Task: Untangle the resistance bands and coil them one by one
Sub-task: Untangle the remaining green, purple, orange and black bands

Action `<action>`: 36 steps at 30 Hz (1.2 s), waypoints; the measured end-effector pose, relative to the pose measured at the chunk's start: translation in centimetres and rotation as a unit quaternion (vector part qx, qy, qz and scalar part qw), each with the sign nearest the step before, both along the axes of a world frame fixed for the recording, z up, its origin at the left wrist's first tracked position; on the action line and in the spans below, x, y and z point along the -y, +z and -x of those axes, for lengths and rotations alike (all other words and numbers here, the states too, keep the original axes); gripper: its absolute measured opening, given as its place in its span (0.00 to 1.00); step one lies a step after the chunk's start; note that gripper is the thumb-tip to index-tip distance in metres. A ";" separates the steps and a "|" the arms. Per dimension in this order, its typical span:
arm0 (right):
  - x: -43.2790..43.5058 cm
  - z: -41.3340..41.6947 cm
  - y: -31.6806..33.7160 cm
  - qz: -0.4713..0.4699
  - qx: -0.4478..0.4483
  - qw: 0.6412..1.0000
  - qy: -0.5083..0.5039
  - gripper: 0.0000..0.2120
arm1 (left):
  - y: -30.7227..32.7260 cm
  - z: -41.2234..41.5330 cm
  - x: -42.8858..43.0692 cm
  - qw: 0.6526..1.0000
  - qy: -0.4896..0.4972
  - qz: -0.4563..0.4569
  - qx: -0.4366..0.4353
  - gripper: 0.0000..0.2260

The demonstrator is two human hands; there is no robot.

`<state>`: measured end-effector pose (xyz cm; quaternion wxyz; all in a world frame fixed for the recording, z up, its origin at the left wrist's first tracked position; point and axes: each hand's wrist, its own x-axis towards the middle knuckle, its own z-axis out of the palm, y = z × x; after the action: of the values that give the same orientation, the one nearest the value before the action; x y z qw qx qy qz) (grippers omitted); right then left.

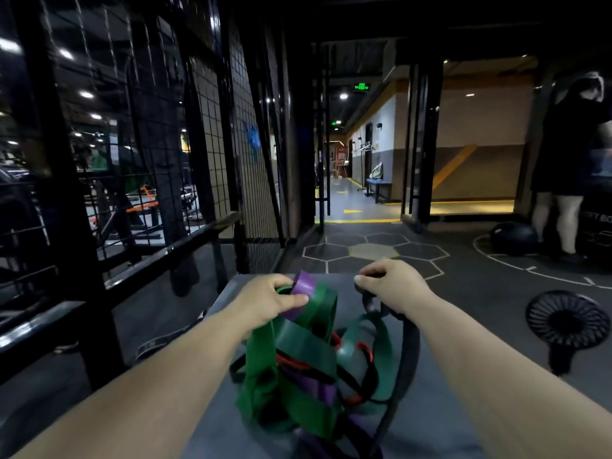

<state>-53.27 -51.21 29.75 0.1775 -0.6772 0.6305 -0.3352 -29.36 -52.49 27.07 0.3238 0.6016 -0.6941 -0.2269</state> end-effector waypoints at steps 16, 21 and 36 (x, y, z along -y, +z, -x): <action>-1.6 -0.7 -11.2 -0.205 -0.133 0.969 0.026 0.25 | -8.5 -3.0 -7.5 0.953 -0.051 -0.296 -0.029 0.41; -2.6 -1.3 -14.7 -0.226 -0.183 0.957 -0.001 0.22 | -10.0 -0.8 -8.0 0.981 0.098 -0.167 -0.007 0.39; -4.7 -0.5 -21.1 -0.171 -0.213 0.959 -0.078 0.25 | -12.8 6.8 -7.6 0.891 -0.049 0.034 0.450 0.31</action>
<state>-52.76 -46.47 8.62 0.1257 -0.6409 0.7526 -0.0837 -36.16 -44.92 14.22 -0.0149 0.5934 -0.8011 0.0763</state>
